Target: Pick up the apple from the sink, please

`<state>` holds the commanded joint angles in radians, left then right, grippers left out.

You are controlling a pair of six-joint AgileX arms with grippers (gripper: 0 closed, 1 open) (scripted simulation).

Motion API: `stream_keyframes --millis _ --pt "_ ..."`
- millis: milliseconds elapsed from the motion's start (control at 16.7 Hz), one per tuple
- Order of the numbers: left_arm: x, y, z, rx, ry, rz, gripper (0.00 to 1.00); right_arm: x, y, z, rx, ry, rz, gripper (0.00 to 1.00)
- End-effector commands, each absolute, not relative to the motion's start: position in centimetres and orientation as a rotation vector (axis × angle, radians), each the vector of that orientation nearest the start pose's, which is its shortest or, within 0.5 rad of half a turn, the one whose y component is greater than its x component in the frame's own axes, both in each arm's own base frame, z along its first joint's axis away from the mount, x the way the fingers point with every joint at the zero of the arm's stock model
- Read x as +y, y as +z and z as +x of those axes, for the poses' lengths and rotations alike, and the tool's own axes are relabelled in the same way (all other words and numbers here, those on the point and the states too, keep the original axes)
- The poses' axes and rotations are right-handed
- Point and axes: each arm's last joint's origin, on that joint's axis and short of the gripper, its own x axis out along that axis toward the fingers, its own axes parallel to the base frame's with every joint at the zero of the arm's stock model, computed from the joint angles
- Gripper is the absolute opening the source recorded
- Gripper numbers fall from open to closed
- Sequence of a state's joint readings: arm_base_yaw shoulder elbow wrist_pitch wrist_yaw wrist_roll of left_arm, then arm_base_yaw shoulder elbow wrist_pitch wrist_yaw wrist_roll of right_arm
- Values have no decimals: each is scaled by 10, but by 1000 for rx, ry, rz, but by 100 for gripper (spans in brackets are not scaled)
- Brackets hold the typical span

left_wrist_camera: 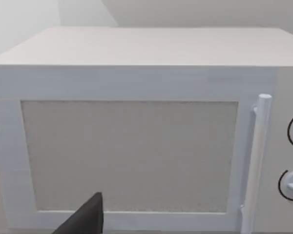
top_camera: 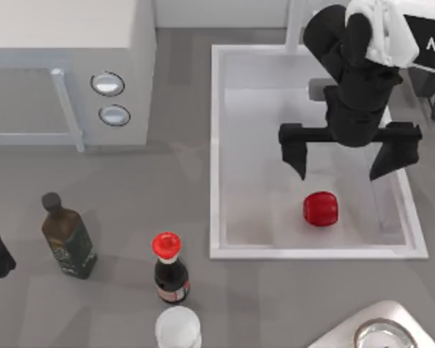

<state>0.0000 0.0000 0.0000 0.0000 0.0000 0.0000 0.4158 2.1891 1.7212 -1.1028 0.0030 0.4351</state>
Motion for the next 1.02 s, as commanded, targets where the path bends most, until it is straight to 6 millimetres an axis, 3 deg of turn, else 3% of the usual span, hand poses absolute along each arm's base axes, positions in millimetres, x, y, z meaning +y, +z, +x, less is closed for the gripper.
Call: stream_keyframes --millis 300,420,840,1020 --pt "-1 160 106 0 0 0 100 174 152 388 1573 -12 10 100" --pt "-1 160 106 0 0 0 100 175 131 391 1578 -13 8 100" --pt "-1 160 106 0 0 0 100 177 22 390 1561 -5 11 100" --pt "-1 160 106 0 0 0 100 176 9 387 1571 -8 8 100"
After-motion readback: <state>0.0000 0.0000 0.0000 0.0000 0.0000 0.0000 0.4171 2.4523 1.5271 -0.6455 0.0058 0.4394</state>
